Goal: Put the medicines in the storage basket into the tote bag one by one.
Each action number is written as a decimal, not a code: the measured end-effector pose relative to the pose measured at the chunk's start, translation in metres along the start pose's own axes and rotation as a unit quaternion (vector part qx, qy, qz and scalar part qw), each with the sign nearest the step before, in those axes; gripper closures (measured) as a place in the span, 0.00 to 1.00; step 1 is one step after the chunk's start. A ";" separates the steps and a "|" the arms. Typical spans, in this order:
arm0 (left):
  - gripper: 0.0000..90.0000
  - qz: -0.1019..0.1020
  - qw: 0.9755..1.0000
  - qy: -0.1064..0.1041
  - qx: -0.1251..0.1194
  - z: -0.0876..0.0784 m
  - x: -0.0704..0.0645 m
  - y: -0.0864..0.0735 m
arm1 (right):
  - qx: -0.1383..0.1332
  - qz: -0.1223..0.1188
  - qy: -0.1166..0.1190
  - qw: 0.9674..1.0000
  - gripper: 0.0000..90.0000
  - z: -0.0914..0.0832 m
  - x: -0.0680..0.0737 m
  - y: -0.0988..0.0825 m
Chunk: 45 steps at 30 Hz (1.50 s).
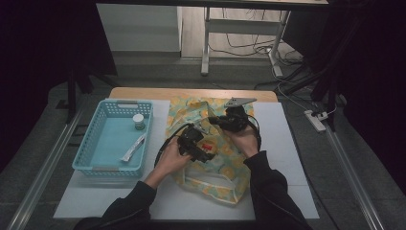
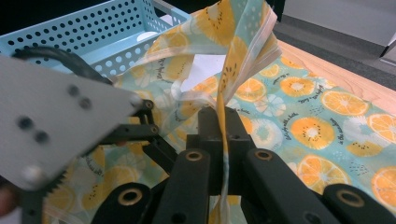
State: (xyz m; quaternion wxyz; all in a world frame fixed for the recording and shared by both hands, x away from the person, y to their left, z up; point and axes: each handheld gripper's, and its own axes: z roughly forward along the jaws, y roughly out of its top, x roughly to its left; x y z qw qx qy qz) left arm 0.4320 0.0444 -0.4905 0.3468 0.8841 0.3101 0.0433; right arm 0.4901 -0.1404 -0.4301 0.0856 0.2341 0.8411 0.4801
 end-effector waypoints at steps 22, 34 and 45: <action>0.01 -0.002 0.998 -0.048 -0.035 -0.044 0.002 -0.024 | 0.004 -0.003 0.001 1.000 0.99 0.001 0.002 0.000; 0.00 -0.018 0.998 -0.030 -0.060 -0.074 0.009 -0.043 | 0.003 -0.004 0.001 1.000 0.99 0.000 0.002 0.000; 0.00 -0.041 0.997 0.012 -0.067 -0.098 0.019 -0.057 | 0.004 -0.006 0.001 1.000 0.99 -0.001 0.003 0.000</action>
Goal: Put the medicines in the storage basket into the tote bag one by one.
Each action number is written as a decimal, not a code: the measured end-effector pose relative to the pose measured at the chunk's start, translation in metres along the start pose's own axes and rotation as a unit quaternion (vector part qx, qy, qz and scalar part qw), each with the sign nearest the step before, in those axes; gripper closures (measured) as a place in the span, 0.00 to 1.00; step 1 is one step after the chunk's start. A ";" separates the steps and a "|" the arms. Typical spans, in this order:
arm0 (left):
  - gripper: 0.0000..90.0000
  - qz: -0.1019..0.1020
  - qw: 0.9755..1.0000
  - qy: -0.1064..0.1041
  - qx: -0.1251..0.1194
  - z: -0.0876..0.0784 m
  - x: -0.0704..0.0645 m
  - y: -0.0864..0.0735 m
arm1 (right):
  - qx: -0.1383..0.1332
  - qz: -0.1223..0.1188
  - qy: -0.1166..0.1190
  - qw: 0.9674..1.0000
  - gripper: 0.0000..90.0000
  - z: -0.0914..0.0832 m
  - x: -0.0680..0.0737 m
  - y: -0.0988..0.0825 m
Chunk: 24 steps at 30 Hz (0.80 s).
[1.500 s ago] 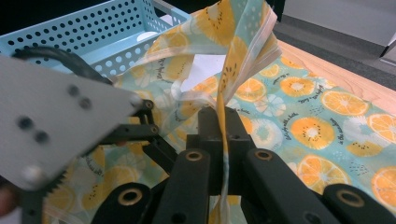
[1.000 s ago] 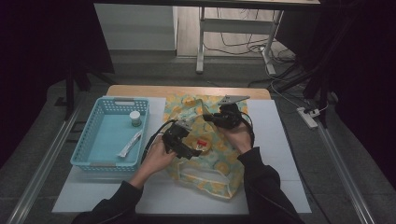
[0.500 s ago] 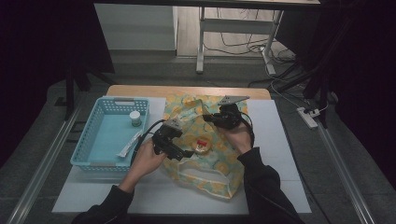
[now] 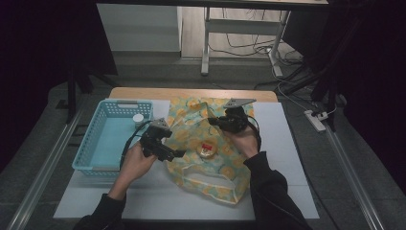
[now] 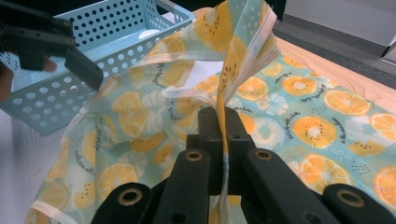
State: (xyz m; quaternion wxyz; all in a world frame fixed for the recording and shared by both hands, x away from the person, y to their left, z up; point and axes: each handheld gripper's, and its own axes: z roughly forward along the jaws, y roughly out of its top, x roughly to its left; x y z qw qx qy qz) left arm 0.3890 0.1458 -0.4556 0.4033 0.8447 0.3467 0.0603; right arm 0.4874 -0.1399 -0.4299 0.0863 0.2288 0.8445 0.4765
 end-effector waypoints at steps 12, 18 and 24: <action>0.00 -0.026 0.998 0.050 0.004 -0.036 0.019 -0.011 | -0.001 0.000 -0.001 1.000 0.99 -0.001 0.000 0.000; 0.00 -0.043 0.995 0.087 0.011 -0.052 0.032 -0.021 | 0.000 -0.002 0.000 1.000 0.99 -0.001 0.000 0.000; 0.00 -0.069 0.991 0.110 0.015 -0.062 0.047 -0.033 | -0.001 -0.001 -0.001 1.000 0.99 -0.001 0.000 0.000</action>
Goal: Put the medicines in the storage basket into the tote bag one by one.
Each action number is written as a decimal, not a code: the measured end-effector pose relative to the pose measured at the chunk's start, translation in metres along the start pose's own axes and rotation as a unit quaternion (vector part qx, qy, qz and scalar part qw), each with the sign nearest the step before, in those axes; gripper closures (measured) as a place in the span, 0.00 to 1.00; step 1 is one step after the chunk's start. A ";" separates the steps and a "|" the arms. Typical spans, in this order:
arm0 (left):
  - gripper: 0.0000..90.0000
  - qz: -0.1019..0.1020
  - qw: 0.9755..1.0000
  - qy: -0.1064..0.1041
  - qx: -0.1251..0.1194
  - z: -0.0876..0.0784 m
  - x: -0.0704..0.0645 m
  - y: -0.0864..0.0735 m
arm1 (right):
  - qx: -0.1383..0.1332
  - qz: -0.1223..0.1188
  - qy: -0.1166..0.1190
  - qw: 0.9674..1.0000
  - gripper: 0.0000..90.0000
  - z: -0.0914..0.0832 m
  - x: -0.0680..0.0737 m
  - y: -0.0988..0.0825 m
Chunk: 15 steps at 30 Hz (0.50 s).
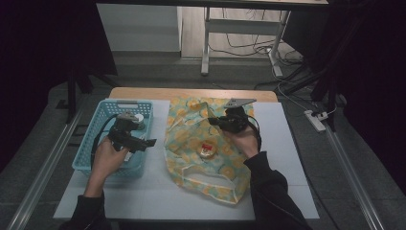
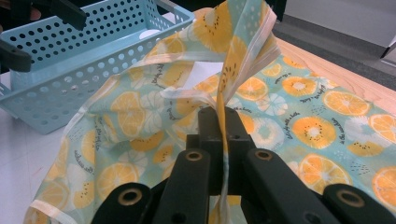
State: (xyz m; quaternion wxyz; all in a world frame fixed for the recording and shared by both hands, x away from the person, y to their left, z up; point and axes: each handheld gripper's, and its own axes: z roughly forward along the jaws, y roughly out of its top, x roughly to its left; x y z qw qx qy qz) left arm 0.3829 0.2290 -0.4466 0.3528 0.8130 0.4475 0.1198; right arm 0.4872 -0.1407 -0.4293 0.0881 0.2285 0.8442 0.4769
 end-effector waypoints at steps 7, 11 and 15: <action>0.00 -0.012 1.000 0.027 0.011 -0.004 0.016 -0.011 | -0.001 -0.001 0.003 1.000 0.99 0.000 0.000 0.000; 0.00 -0.020 0.999 0.036 0.019 -0.003 0.026 -0.018 | -0.001 0.000 0.003 1.000 0.99 0.000 -0.001 0.000; 0.00 -0.025 0.998 0.048 0.035 0.002 0.033 -0.024 | -0.002 -0.002 0.005 1.000 0.99 0.000 -0.001 0.000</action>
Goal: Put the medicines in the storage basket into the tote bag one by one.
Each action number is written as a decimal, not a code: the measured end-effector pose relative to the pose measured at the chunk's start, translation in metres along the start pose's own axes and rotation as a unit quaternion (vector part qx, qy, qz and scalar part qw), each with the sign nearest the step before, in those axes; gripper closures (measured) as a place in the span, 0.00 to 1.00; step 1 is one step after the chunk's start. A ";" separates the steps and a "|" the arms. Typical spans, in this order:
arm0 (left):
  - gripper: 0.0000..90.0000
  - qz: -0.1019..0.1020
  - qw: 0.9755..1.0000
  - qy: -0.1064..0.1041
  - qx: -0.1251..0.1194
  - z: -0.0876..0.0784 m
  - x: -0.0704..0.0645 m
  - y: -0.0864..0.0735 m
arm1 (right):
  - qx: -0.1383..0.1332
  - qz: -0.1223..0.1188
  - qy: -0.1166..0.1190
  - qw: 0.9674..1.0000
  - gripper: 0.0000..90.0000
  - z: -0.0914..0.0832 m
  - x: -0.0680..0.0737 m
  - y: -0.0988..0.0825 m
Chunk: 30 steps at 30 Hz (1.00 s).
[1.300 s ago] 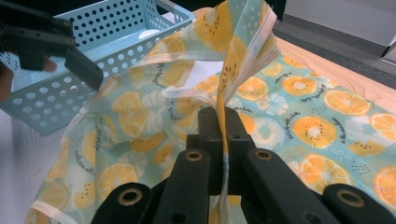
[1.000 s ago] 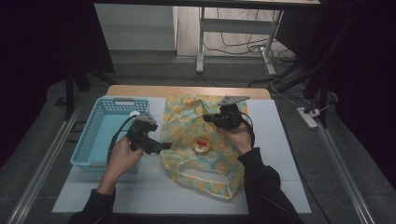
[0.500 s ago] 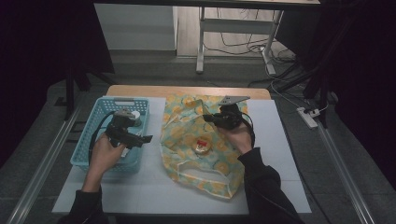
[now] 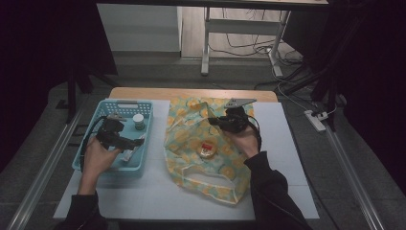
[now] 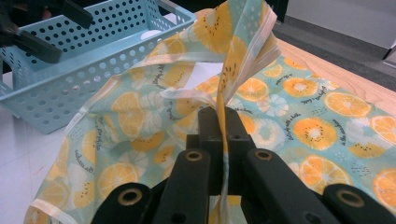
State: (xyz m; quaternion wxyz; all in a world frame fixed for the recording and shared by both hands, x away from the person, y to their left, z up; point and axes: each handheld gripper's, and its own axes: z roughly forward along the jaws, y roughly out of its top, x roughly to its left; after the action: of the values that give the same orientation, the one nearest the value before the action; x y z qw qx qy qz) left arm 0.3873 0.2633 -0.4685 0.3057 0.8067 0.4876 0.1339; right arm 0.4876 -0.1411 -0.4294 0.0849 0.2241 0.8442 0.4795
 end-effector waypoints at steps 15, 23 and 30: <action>0.00 -0.005 0.997 0.006 0.072 0.031 0.008 -0.005 | 0.001 -0.003 0.003 1.000 0.99 0.002 0.001 0.000; 0.02 -0.006 0.992 0.018 0.122 0.043 0.009 -0.007 | 0.003 -0.004 0.004 1.000 0.99 0.003 0.002 0.000; 0.24 0.011 0.989 0.024 0.144 0.048 0.005 -0.007 | 0.003 -0.005 0.004 1.000 0.99 0.003 0.003 0.000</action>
State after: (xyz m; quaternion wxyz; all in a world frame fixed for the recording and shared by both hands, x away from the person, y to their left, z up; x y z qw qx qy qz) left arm 0.4096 0.2528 -0.5109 0.1730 0.8445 0.4997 0.0847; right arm 0.4863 -0.1377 -0.4311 0.0833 0.2184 0.8472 0.4772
